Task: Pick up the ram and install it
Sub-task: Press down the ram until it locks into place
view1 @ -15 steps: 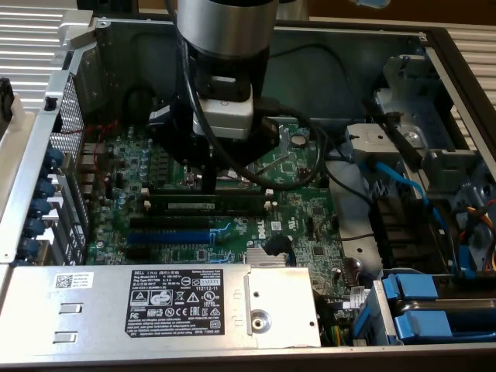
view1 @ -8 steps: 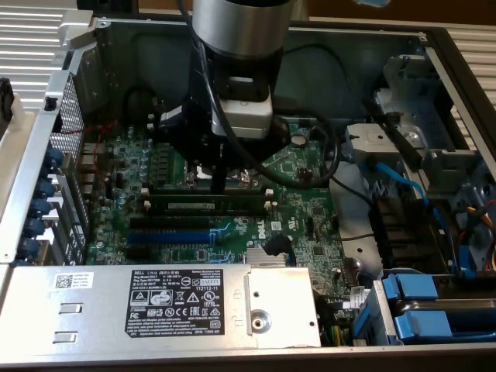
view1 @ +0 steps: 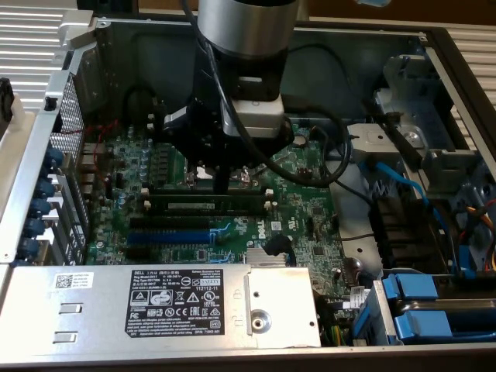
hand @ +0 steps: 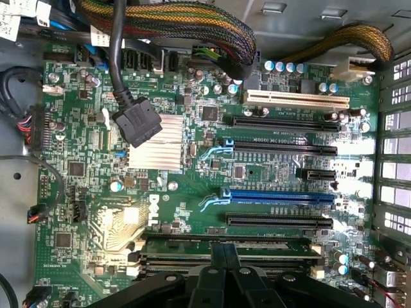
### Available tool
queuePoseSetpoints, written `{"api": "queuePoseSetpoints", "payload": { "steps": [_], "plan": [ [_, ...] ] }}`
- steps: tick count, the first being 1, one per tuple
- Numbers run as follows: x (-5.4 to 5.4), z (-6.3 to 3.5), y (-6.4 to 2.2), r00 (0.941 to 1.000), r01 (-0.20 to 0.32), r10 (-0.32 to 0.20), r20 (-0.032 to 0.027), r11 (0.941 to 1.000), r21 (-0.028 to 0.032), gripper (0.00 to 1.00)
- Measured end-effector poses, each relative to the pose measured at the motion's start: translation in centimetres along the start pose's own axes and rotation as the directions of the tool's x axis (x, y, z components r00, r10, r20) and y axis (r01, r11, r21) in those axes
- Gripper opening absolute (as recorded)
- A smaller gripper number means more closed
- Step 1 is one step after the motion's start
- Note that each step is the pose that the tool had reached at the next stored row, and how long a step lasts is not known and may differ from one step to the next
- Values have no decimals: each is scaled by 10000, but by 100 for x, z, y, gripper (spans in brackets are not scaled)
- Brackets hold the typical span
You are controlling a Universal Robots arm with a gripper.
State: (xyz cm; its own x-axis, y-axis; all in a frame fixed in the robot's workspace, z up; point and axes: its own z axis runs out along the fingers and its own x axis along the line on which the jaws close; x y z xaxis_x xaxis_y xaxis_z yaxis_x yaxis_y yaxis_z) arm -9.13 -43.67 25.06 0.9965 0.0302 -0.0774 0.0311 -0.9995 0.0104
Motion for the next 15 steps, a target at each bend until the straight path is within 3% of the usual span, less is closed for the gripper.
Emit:
{"api": "queuePoseSetpoints", "payload": {
  "steps": [5,8,15],
  "plan": [
    [1,1,0,9999,141,-141,-2,9999,-9,11],
    [5,0,0,9983,581,-581,-5,9983,-44,11],
    [6,0,0,9864,1645,-1645,-6,9863,-129,11]
  ]
}}
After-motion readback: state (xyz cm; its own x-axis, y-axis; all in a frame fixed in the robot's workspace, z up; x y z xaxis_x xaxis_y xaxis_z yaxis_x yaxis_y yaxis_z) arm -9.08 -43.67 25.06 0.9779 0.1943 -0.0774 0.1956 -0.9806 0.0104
